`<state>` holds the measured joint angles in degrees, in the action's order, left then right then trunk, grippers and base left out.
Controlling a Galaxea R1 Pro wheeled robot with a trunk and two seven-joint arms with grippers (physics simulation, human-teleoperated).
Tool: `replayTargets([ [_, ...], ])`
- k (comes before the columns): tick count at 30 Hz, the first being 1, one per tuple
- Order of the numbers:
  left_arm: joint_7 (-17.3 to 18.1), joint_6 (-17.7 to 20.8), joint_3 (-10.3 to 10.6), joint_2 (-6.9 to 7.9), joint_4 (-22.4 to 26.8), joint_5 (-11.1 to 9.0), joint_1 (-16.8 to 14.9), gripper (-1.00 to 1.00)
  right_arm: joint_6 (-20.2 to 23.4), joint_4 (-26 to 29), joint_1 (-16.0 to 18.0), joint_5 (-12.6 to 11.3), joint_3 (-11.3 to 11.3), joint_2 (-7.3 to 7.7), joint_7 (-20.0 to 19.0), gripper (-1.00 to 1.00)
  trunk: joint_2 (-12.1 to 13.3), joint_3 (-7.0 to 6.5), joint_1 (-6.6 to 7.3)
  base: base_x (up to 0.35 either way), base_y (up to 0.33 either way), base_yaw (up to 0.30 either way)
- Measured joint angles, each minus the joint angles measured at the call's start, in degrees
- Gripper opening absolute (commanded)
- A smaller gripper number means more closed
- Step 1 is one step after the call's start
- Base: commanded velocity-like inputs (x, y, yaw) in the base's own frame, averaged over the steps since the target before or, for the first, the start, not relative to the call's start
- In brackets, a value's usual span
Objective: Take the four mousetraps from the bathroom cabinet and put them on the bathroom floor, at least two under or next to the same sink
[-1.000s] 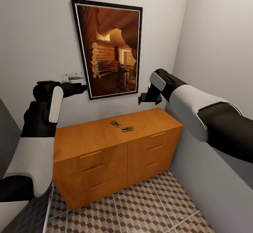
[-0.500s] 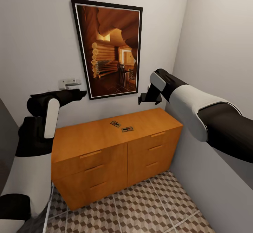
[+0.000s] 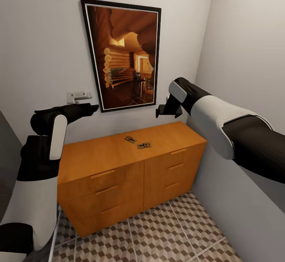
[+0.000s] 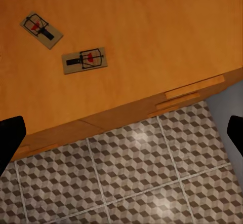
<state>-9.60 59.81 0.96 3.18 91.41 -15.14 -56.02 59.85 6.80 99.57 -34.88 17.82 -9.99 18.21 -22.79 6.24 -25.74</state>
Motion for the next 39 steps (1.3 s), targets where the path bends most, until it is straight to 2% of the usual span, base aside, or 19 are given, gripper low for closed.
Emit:
replayTargets([
  [11,0.00,0.00,0.05,-0.03,0.11,-0.08,0.15,1.00,0.00,-0.50,-0.71,-0.01,0.00,0.00,-0.54,1.00,0.00,0.00,0.00,0.098,0.101,0.000],
  [19,0.00,0.00,0.08,-0.06,0.13,-0.09,0.18,1.00,-0.01,-1.49,-1.31,-0.04,0.03,0.00,-4.47,1.00,0.01,0.00,-0.01,0.027,0.028,0.000],
  [26,0.00,0.00,0.08,-0.04,0.13,-0.09,0.19,1.00,-0.01,-2.37,-1.60,-0.01,0.03,0.00,-6.34,1.00,0.01,0.00,-0.01,0.009,0.009,0.000],
  [39,0.00,0.00,0.13,-0.07,0.13,-0.09,0.19,1.00,-0.01,-2.81,-2.72,0.03,0.06,0.01,-7.06,1.00,0.01,0.00,0.00,0.058,0.080,0.000],
])
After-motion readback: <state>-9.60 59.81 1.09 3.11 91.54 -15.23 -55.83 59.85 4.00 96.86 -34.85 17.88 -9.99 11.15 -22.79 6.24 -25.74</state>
